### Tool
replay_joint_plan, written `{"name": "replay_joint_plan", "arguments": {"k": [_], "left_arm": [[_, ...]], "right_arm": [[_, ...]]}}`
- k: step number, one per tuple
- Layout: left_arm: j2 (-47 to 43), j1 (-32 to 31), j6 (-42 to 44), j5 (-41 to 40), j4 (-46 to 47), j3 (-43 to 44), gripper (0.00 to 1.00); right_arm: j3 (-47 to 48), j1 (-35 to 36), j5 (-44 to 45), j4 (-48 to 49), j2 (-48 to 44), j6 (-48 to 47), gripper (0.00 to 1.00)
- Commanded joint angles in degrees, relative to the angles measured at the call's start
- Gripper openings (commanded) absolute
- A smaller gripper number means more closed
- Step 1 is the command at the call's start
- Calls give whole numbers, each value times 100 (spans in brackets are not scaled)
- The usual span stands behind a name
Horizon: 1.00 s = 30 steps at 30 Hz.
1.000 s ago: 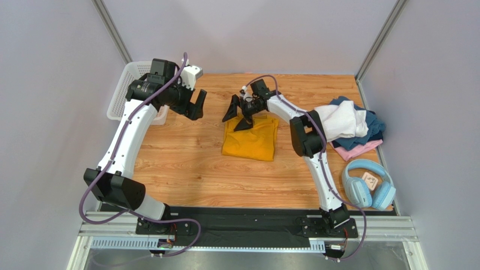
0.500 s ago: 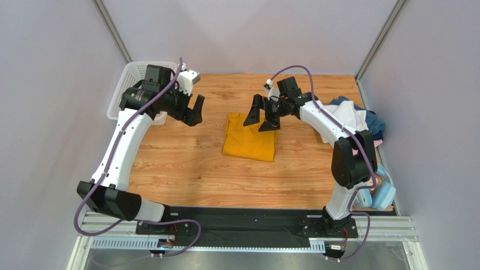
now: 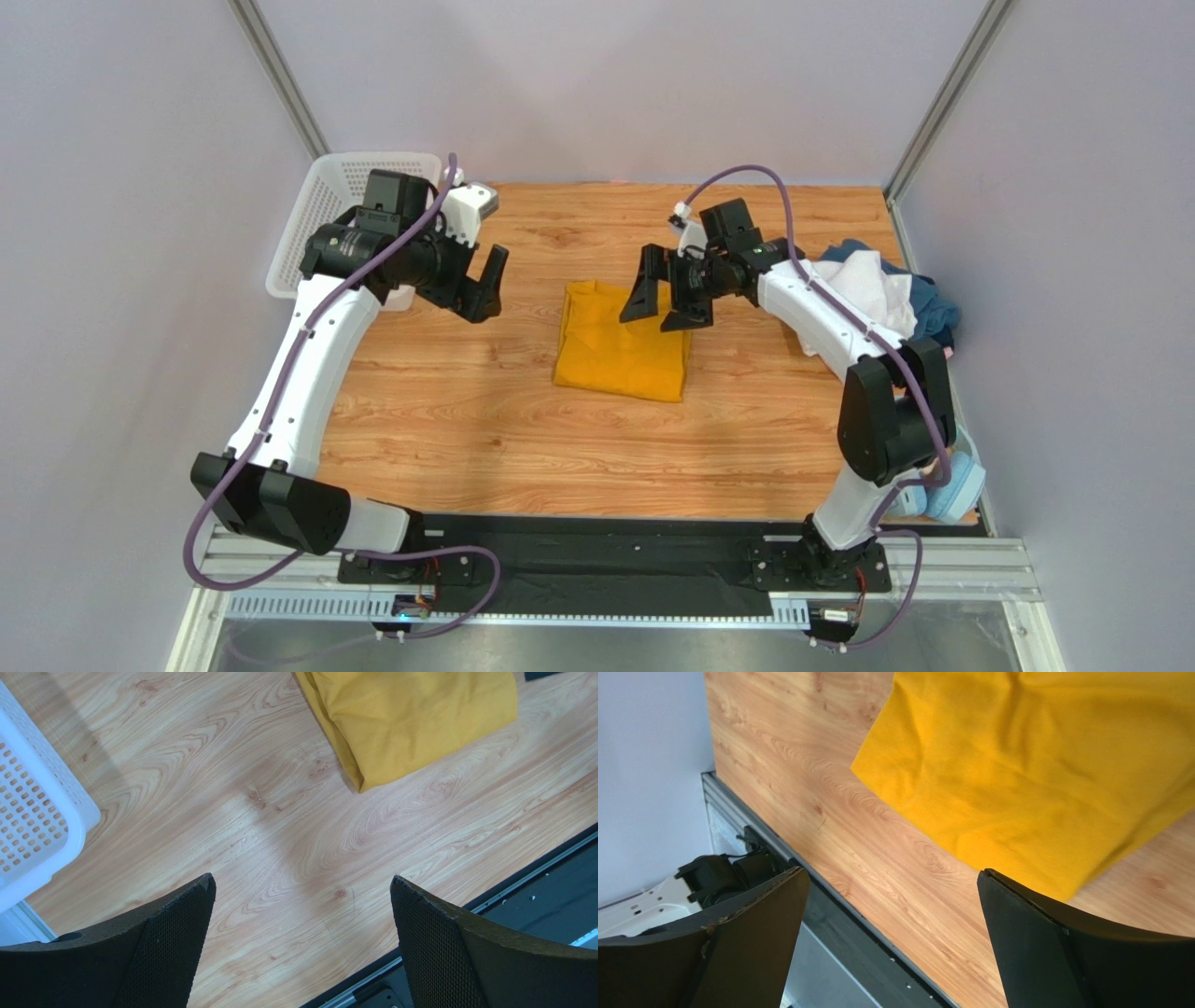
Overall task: Fold and stack the t-shirts
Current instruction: Put the neatly folded tshirt into the corner of the board with the right arm
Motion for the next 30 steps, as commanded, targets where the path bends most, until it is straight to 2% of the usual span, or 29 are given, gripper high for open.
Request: {"name": "replay_joint_plan", "arguments": {"k": [1,7,14,21,25,30], "left_arm": [[-97,27,-15,47,27,23,100],[-211,27,90,3,-26,-3,100],[-177,27,195,-41,-122,67,100],[-89,27,187,82,-149,128,100],[-80,27,204,74,-175,137,100],[-89,27,239,-6,-219,242,100]], "right_arm": [[-79,-663,497,163,-189,-294,100],[166,-1422,225,462,751,-277,100],[711,-1484,-30,445,1867,-443,100],[1107,-1624,-557,532,2518,-558,100],[1063,-1712,-1224,892,2817,-435,100],[686,-1519,-1226,1042,2897,-487,100]]}}
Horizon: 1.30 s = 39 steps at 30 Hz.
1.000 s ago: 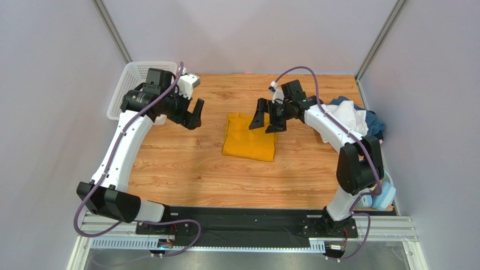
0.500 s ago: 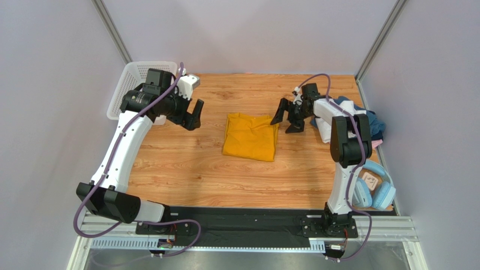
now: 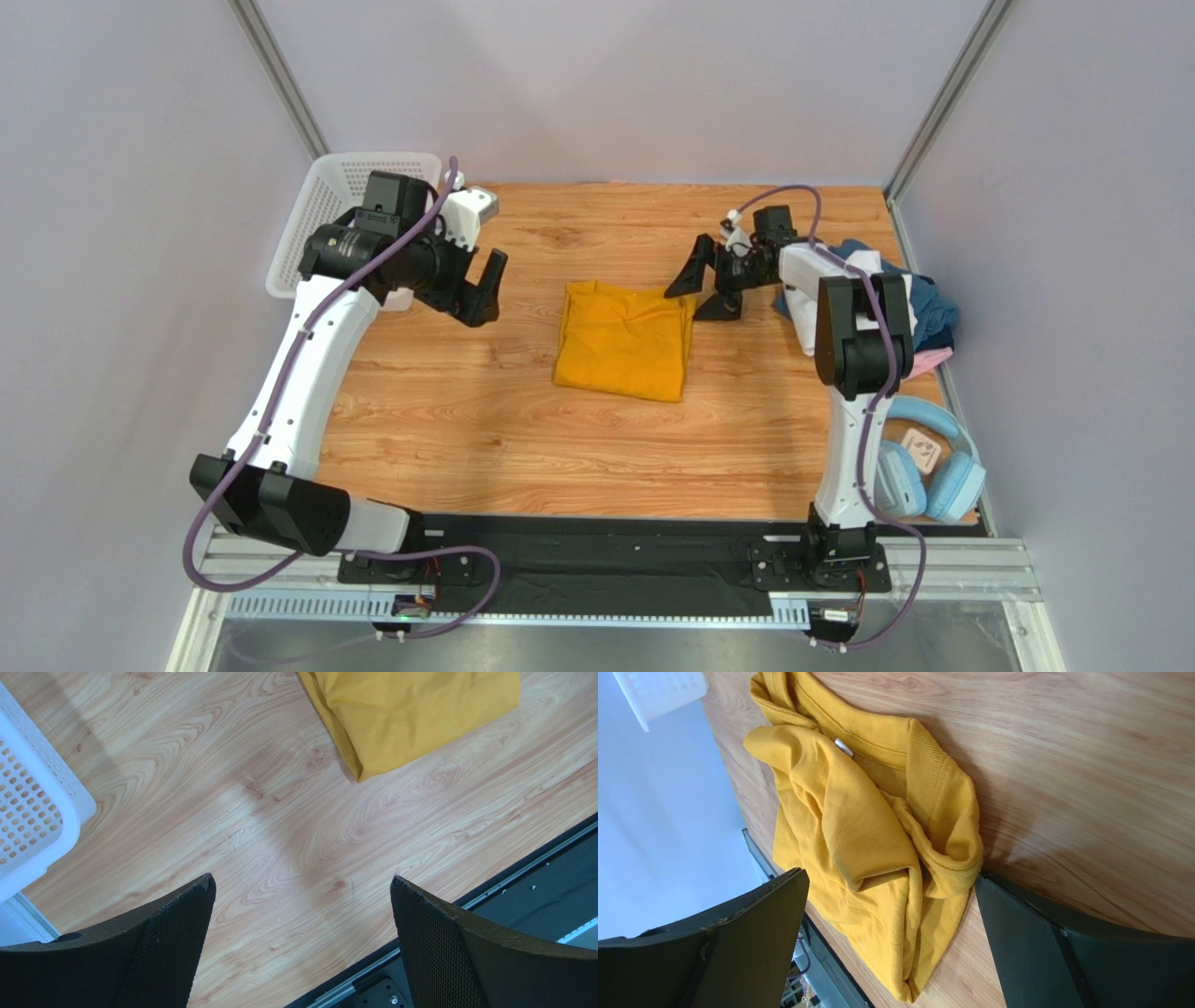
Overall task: Fold and stack the t-shirts
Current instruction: Put the neatly folded tshirt into the corner of the board with the right arm
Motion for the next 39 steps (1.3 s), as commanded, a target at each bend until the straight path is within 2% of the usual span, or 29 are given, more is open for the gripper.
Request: {"name": "replay_joint_plan", "arguments": {"k": [1,6,15,16,17,18,19,20,21,26,32,35,36,39], "left_arm": [[-67,27,174,-1,-27,245,100],[-58,27,156,69,-35,298,100],[-181,27,218,16,-53,271,100],[-190,27,235,8,-70,271,100],[-225,27,253,-10,-79,271,100],[-225,27,279,-19,-88,271,100],[-242,27,297,-28,-88,263,100],[-277,27,297,-45,-88,262,100],[-278,27,297,-36,-105,245,100],[-427,27,367,-54,-123,113,100],[-462,27,420,-107,-62,-1,100],[-418,27,420,-89,-53,-28,100],[-392,27,420,-98,-44,-28,100],[-357,27,420,-98,-35,-19,100]], "right_arm": [[-385,228,60,384,211,-190,100],[-895,579,261,455,88,-278,100],[-1168,1045,569,613,105,29,100],[-1186,1089,604,727,96,151,97],[-1204,1141,631,771,96,222,90],[-1160,1177,631,780,114,240,68],[-1125,1221,649,746,166,293,54],[-1081,1299,675,711,201,311,30],[-1037,1335,823,658,237,319,0],[-922,1537,868,578,395,355,0],[-1002,1643,649,991,202,530,0],[-844,1512,780,904,-333,504,0],[-809,1441,807,860,-761,539,0],[-572,950,781,694,-1300,653,0]]}}
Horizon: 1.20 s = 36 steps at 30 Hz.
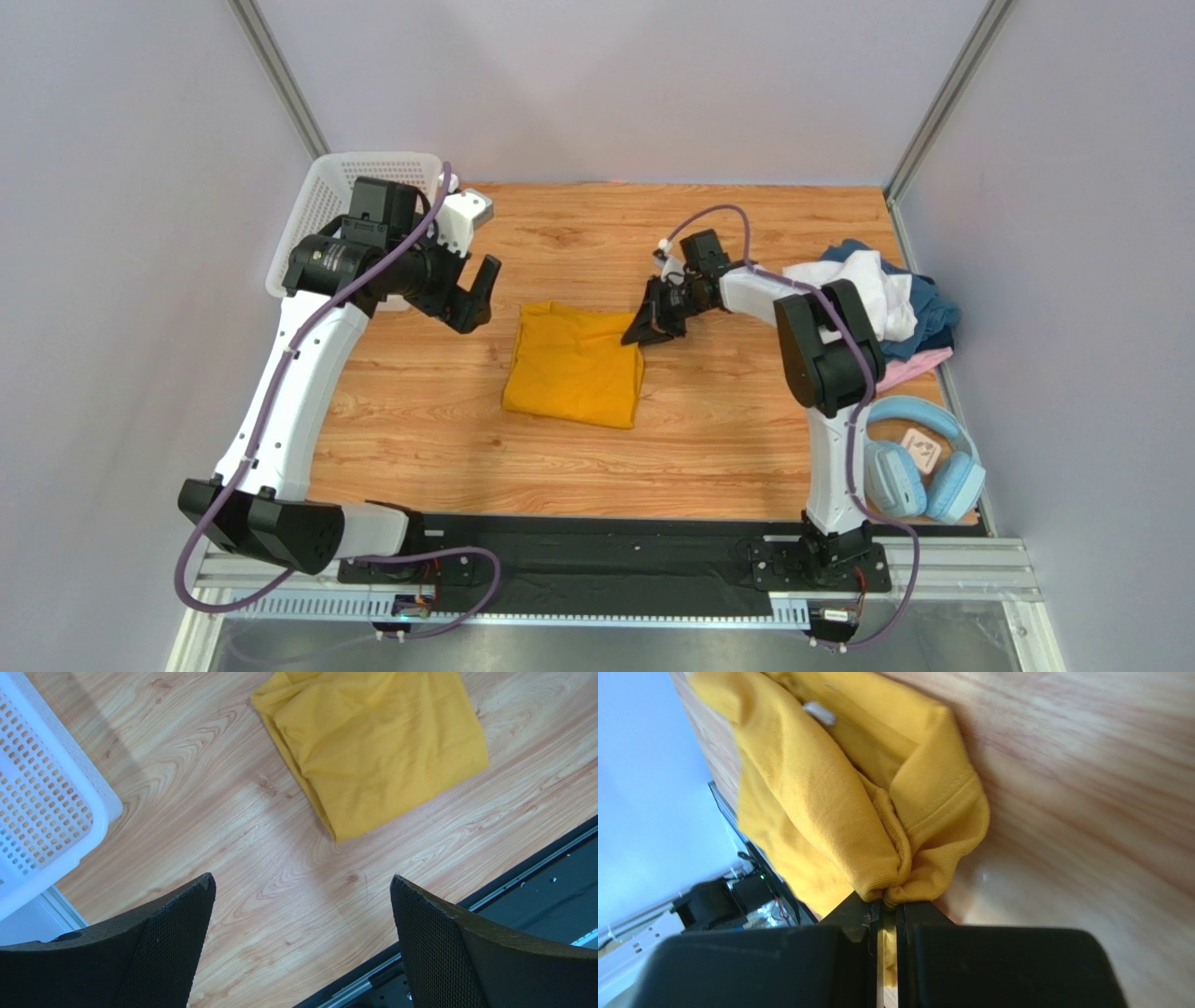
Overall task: Fold and stack the t-shirts
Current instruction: Put the neatly folded tshirt into the corner of the board with the right arm
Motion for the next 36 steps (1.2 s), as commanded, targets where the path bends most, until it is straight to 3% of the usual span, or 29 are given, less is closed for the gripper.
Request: {"name": "replay_joint_plan", "arguments": {"k": [1,11,27,36], "left_arm": [[-25,27,116,20,54,1,100],[-104,27,107,47,2,168,100],[10,27,116,117,-113,502,100],[2,27,142,91,-244,713,100]], "right_arm": [[388,-790,405,-203,-1278,41,0],[1444,-1908,194,-1004,-2027,50,0],[1242,-4148,317,-1153,-3232,550,0],[1076,-4615,474,-1179,-3301,859,0]]}}
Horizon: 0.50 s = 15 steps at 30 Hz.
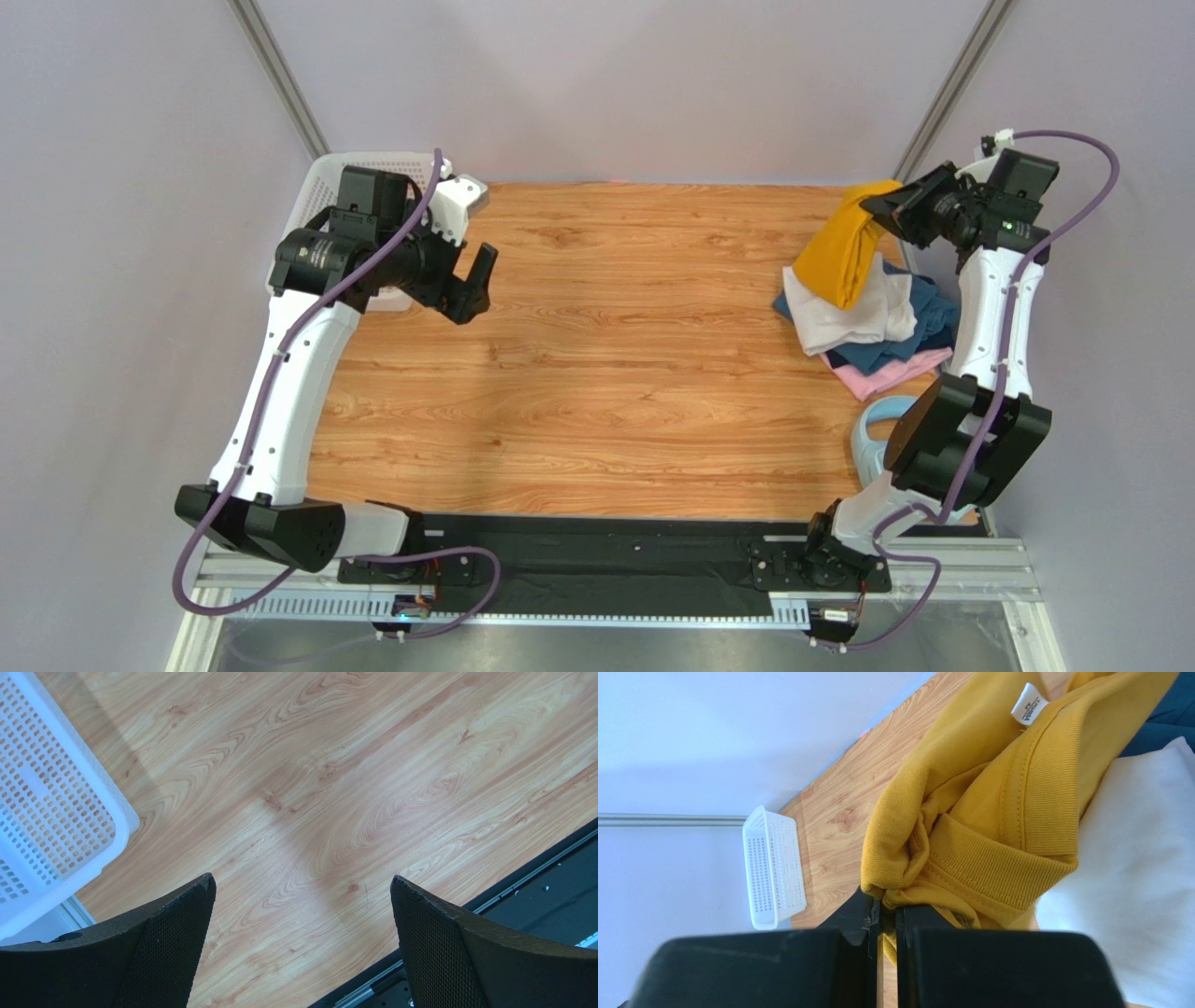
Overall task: Fold and stack the t-shirts
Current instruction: Put the neatly folded tshirt into the corner of the board with the right arm
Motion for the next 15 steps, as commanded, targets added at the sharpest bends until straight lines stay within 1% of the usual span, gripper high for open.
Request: {"name": "replay_joint_plan", "arguments": {"k": [1,2,4,5,7,10,11,13,15], "left_arm": [[-38,29,138,16,-94,219,100],[-46,29,164,-1,-102,219,100],[-29,29,173,-19,-103,228,100],[-12,29,173,-2,-103,236,100],[15,29,156,51,-120,280,100],[24,29,165,86,-173,333,100],[15,29,182,78,-182,342,100],[-38,29,252,16,-208,342,100],[-73,29,305,-45,-226,333,100]], "right_arm": [[-316,-190,166,10,-355,247,0],[-458,-233,568,-139,-678,221,0],[-862,-313,1140,-342,-1005,133,0],[-951,-348,1726,-552,-1163,-7,0],[-1188,-383,2335,-720,-1428,-61,0],[-1338,-409,2933,-992,-1534,-35,0],[-1373,-427,3110,-1263,-1534,-17,0],[-1478,-593,3453,-1449,-1560,18,0],[-1829,-882,3481,-1468,-1674,132,0]]}}
